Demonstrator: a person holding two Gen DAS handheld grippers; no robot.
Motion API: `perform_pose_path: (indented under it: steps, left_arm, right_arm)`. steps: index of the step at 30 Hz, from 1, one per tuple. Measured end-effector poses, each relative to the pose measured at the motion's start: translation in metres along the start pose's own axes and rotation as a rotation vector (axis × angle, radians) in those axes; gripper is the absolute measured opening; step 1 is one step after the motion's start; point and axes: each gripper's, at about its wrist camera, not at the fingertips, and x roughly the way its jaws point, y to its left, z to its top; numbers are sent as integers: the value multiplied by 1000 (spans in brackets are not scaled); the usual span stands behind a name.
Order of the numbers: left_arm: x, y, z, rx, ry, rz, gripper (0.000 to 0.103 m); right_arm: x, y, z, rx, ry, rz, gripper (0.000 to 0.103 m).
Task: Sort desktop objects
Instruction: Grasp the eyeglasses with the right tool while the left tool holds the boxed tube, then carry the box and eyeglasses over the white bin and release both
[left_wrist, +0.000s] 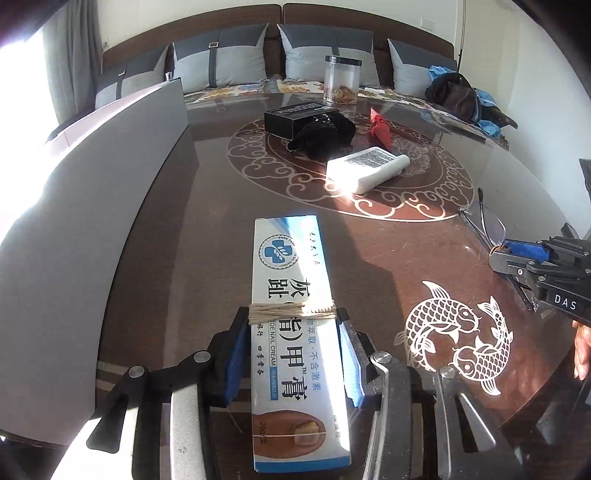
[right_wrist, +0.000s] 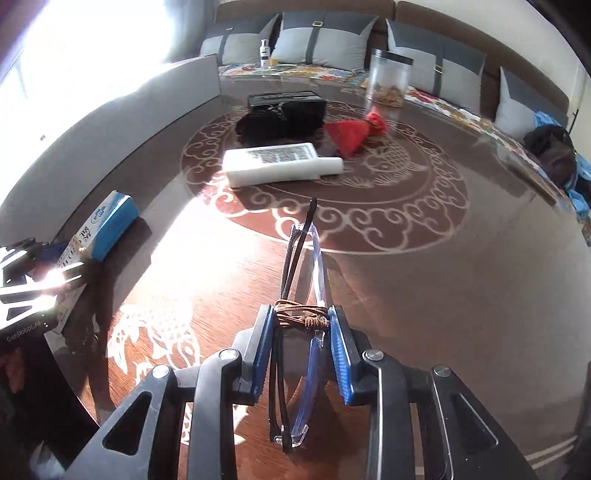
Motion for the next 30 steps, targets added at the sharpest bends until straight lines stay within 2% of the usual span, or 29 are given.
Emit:
perform_pose_path:
  steps: [2, 4, 6, 8, 10, 11, 12, 15, 20, 26, 30]
  left_arm:
    - [6, -4, 8, -6, 10, 6, 49]
    - [10, -3, 14, -14, 37, 18, 60]
    - [14, 3, 16, -36, 62, 26, 77]
    - [16, 7, 17, -29, 71, 21, 77]
    - [14, 7, 16, -10, 70, 8, 73]
    - [11, 5, 15, 6, 58, -3, 55]
    - [9, 4, 14, 25, 53, -10, 44]
    - [2, 7, 11, 14, 41, -46, 43]
    - [-30, 23, 18, -99, -29, -134, 43]
    - [-94, 68, 46, -222, -170, -196, 43]
    - [-137, 119, 63, -288, -254, -168, 43]
  right_arm:
    - [-6, -23, -7, 52, 19, 4, 32]
    - [-6, -34, -5, 66, 50, -6, 33]
    - [-7, -38, -4, 58, 63, 1, 34]
    - [-4, -37, -1, 43, 71, 4, 36]
    - [-3, -34, -1, 24, 67, 1, 35]
    - [-5, -30, -3, 16, 66, -7, 31]
    - [-6, -28, -3, 12, 74, -22, 31]
    - [-13, -22, -2, 7, 81, -34, 30]
    - [-46, -15, 20, 0, 5, -25, 30]
    - [-78, 17, 75, -9, -105, 36, 30]
    - [-95, 66, 121, -36, -191, 126, 30]
